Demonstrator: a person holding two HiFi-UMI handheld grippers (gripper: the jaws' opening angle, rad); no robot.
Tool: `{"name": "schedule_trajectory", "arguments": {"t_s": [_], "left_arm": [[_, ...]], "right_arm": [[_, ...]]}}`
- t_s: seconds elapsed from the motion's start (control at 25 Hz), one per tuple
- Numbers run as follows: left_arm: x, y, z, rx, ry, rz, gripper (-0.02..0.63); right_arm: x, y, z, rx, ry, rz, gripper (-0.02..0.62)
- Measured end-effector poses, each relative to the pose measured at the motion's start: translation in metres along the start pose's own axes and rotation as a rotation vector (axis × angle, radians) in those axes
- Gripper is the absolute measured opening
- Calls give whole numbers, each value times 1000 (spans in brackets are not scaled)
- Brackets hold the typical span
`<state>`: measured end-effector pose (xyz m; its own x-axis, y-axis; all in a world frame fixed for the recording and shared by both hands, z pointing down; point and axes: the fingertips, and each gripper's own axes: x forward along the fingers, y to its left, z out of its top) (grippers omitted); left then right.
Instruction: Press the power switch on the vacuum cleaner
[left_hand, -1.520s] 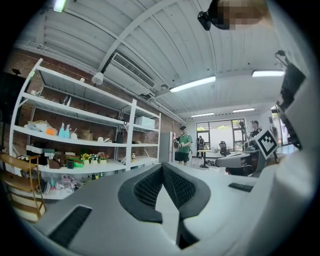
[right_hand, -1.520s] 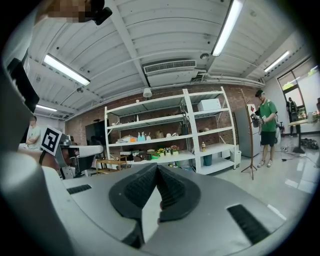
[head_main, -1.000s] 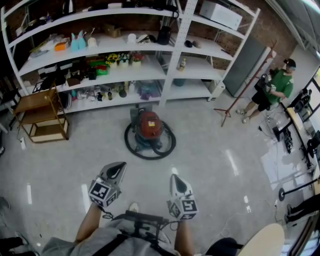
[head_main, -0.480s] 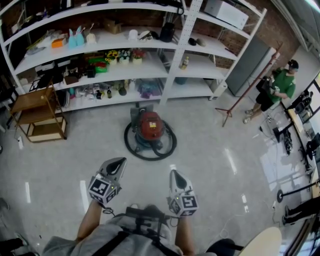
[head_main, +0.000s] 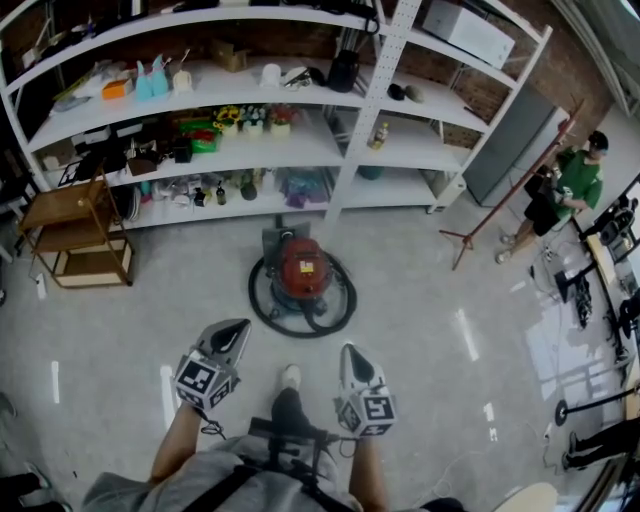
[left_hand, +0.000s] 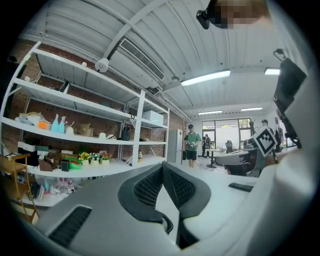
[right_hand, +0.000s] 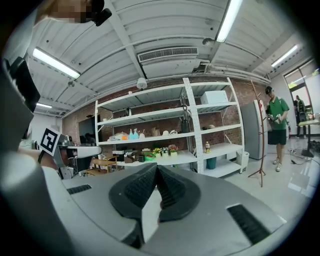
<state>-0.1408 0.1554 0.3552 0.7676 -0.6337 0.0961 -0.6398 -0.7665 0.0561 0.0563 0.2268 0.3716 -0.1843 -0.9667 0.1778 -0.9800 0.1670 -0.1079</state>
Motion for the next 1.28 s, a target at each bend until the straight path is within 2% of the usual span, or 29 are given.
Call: {"name": "schedule_trajectory", "arguments": {"t_s": [0.16,0.44,0.96,1.28], "left_arm": [[47,14,4,-7,23,-8,8],[119,43,11,-24,33,28,8],[212,98,14,-34,62,88,8],[248,123,8,-38,101,96,8]], "right_arm": [[38,-29,10,19,21,12,2],[98,-82,21,43,47,37,2],[201,-136,34,61,58,103,2],[254,-151,31,49,66,142,2]]}}
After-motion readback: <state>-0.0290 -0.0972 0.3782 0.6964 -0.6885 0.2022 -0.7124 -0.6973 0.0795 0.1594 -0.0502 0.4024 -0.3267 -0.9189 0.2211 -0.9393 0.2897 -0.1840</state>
